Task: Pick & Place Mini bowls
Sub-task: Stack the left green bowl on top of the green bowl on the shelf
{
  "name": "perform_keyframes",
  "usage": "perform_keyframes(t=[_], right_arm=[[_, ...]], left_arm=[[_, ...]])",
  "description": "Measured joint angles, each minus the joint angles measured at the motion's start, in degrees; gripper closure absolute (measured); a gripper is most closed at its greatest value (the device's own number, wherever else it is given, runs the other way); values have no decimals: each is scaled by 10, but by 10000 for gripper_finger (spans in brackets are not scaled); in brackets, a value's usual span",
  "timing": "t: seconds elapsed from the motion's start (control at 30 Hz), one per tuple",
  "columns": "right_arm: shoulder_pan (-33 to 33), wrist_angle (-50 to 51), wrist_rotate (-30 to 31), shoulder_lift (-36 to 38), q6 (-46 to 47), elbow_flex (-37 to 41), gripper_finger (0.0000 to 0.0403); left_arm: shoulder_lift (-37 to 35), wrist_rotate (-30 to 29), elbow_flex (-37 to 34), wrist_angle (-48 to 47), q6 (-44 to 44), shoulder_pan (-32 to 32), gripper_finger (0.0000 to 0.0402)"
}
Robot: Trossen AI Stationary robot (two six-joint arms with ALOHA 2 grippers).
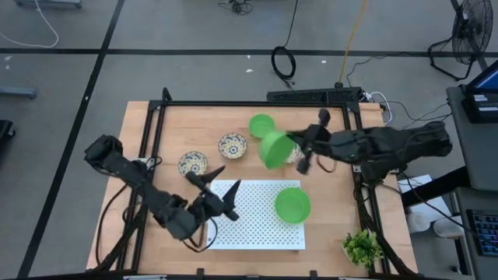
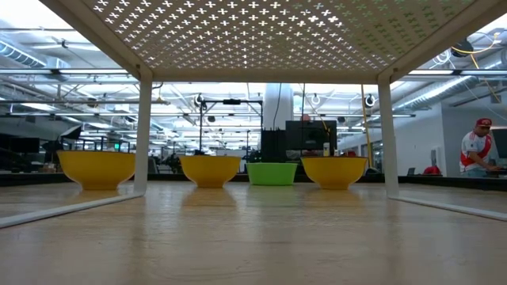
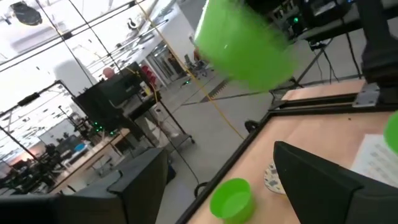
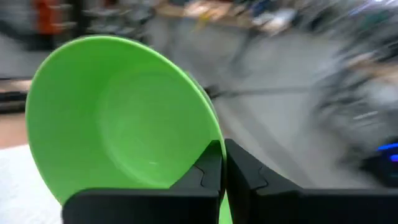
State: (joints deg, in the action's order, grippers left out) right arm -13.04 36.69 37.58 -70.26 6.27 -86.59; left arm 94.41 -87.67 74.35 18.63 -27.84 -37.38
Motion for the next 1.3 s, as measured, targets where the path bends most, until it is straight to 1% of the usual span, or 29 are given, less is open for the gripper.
perform_keyframes(t=[0.07,0.17,0.3,0.4,0.5,0.57,0.73,0.83,0.97,1.17,1.3], right_arm=[[1,94,-74,-8,62,-52,402],[3,194,-185,-17,125,-89,402],[2,259,-314,-21,146,-89,402],[1,282,-369,-28,148,-80,402],[-3,288,-401,-38,139,-68,403],[-4,283,-411,-46,138,-63,403],[-15,293,-411,-79,137,-60,403],[-22,291,-426,-97,134,-60,403],[-26,294,-428,-117,127,-60,403],[-24,293,-426,-121,133,-60,402],[-24,293,-424,-112,140,-60,390]], left_arm=[[0,-3,-9,-47,51,-10,111],[0,-2,-24,-100,120,-22,108],[0,1,-38,-138,193,-25,110],[0,1,-38,-144,208,-26,112],[0,2,-38,-145,208,-26,110],[0,4,-38,-145,207,-25,108],[0,6,-38,-146,209,-24,109],[0,6,-38,-146,207,-24,112],[0,6,-38,-147,207,-24,114],[0,6,-38,-161,209,-25,114],[1,6,-38,-164,211,-25,119]])
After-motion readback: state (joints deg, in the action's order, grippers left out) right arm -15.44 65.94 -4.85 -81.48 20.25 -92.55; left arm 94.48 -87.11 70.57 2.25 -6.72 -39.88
